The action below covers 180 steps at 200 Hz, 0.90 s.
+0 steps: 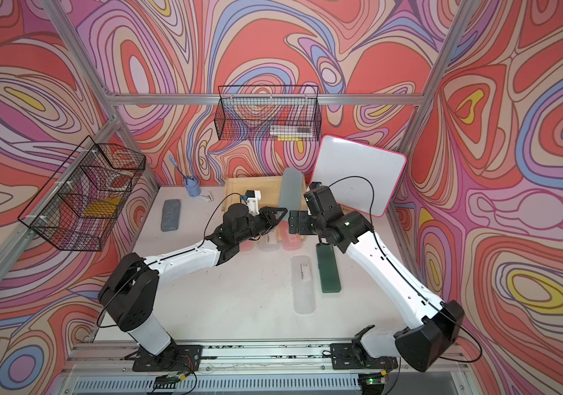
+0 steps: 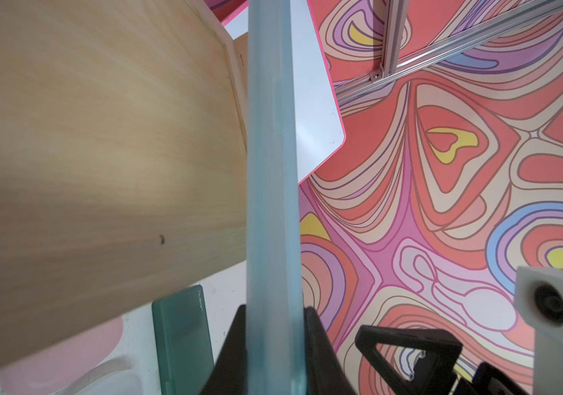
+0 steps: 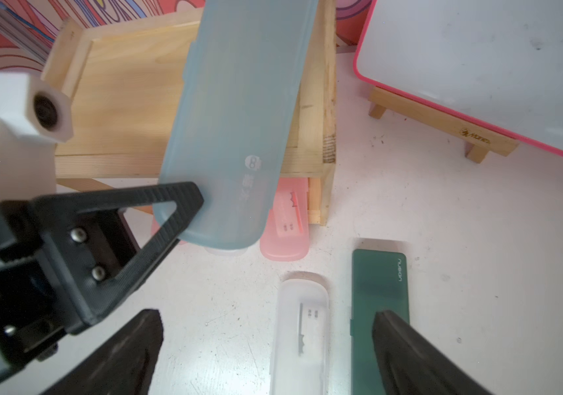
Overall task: Remove the pencil cases from the shelf
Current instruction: Pick up the pencil case from the shelf.
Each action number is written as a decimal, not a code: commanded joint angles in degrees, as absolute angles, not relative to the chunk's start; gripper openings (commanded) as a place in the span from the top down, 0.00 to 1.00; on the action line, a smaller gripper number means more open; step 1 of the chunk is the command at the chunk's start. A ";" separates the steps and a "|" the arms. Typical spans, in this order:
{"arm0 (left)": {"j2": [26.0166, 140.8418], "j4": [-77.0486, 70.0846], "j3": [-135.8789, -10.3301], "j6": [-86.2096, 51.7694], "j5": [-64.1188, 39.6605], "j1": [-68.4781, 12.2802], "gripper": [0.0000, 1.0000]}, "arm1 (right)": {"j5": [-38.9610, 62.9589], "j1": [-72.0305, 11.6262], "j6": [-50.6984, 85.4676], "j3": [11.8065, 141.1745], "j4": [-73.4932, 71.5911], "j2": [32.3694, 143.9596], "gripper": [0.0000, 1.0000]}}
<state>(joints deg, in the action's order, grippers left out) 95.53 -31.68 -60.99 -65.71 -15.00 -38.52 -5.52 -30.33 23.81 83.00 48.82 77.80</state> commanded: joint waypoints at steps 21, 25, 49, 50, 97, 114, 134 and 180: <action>85.05 -30.20 -50.20 -49.52 -3.82 -43.36 1.00 | 14.79 -27.82 30.02 85.57 35.60 79.85 0.02; 84.09 -30.16 -49.40 -47.72 -2.61 -44.18 1.00 | 15.55 -27.83 30.48 86.08 35.23 80.58 0.02; 79.37 -30.49 -46.20 -40.22 3.05 -47.81 1.00 | 16.14 -27.83 32.14 87.67 34.22 83.79 0.02; 79.19 -30.50 -46.08 -40.06 3.28 -47.90 1.00 | 16.07 -27.84 32.20 87.69 34.20 83.86 0.02; 73.78 -31.78 -41.72 -37.19 7.38 -48.59 1.00 | 11.30 -27.84 33.80 88.76 34.79 86.36 0.02; 72.89 -31.70 -41.01 -37.13 7.64 -48.52 1.00 | 10.60 -27.77 34.01 88.08 34.28 86.13 0.02; 72.60 -32.27 -40.35 -37.52 7.65 -48.55 1.00 | 12.82 -27.85 34.00 87.59 32.94 86.54 0.02; 72.96 -33.67 -39.99 -38.36 6.95 -48.56 1.00 | 19.28 -28.28 34.62 85.44 28.04 88.37 0.02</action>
<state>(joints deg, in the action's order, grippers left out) 73.63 -30.04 -40.14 -39.13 6.44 -48.66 15.42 -27.92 34.15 86.48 31.29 86.80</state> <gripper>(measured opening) 0.193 0.983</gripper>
